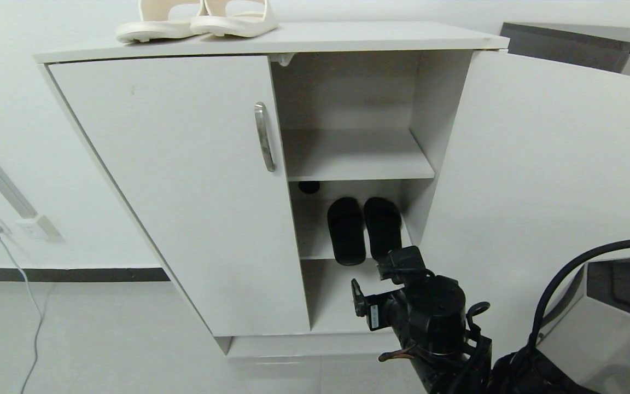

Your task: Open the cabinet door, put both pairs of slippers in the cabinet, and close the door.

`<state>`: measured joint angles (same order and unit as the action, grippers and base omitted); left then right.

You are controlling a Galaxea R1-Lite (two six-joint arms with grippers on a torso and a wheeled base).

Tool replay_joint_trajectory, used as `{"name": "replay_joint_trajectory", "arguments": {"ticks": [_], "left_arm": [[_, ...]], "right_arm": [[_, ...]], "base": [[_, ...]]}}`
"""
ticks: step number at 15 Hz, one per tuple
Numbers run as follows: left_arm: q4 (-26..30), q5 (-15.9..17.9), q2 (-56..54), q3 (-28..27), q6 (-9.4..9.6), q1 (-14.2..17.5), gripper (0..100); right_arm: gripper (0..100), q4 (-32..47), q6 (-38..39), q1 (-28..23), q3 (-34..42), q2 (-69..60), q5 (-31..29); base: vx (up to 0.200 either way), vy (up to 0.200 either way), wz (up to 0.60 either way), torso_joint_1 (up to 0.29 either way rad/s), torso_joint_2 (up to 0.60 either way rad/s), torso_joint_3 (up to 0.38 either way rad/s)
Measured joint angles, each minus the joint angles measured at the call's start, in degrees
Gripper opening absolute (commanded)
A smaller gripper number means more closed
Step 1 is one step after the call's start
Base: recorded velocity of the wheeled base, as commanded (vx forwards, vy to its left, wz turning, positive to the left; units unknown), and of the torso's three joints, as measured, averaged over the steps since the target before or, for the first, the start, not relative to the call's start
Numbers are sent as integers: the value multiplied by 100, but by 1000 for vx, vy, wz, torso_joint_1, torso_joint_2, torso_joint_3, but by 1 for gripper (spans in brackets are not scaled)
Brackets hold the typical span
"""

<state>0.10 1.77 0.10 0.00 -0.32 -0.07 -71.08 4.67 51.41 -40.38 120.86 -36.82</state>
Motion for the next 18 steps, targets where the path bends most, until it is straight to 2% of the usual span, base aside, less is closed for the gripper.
{"name": "replay_joint_trajectory", "arguments": {"ticks": [5,18], "left_arm": [[0,0,0,0,0,0,0],[-5,-21,0,0,-1,5,0]], "right_arm": [[100,0,0,-1,9,12,0],[100,2,0,-72,11,28,-27]], "base": [[0,0,0,2,-2,174],[0,0,0,0,4,12]]}}
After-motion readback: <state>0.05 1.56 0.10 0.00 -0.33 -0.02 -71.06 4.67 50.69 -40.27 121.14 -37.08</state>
